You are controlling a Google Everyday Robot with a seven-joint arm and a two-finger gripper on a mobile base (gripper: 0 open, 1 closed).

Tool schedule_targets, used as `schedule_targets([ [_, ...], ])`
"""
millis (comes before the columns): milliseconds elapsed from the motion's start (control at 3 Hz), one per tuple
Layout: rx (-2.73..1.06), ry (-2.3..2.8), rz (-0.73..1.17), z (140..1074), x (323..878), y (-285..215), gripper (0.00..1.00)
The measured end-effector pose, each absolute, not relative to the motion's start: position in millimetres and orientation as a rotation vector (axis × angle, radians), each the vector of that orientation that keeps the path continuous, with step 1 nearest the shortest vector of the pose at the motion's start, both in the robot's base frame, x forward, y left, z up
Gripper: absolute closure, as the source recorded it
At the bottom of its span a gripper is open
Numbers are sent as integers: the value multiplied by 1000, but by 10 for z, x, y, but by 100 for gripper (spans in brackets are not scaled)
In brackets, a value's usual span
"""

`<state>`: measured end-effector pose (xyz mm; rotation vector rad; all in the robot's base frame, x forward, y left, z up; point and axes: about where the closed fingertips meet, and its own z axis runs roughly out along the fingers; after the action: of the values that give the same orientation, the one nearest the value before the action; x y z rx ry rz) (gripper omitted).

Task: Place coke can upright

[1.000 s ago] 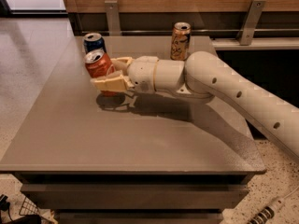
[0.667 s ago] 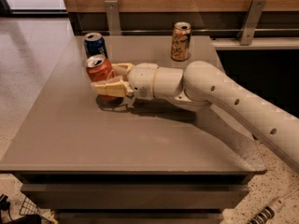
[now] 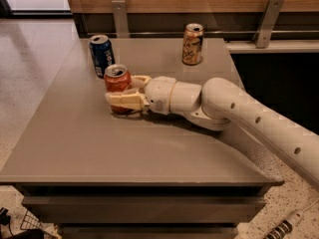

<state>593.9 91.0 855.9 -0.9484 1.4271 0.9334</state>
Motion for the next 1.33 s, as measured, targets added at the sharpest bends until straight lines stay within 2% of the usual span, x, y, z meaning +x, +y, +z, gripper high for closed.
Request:
schedule_targets([
  [333, -948, 1427, 933, 8579, 5939, 911, 81],
  [1333, -949, 1427, 934, 8585, 5938, 914, 12],
])
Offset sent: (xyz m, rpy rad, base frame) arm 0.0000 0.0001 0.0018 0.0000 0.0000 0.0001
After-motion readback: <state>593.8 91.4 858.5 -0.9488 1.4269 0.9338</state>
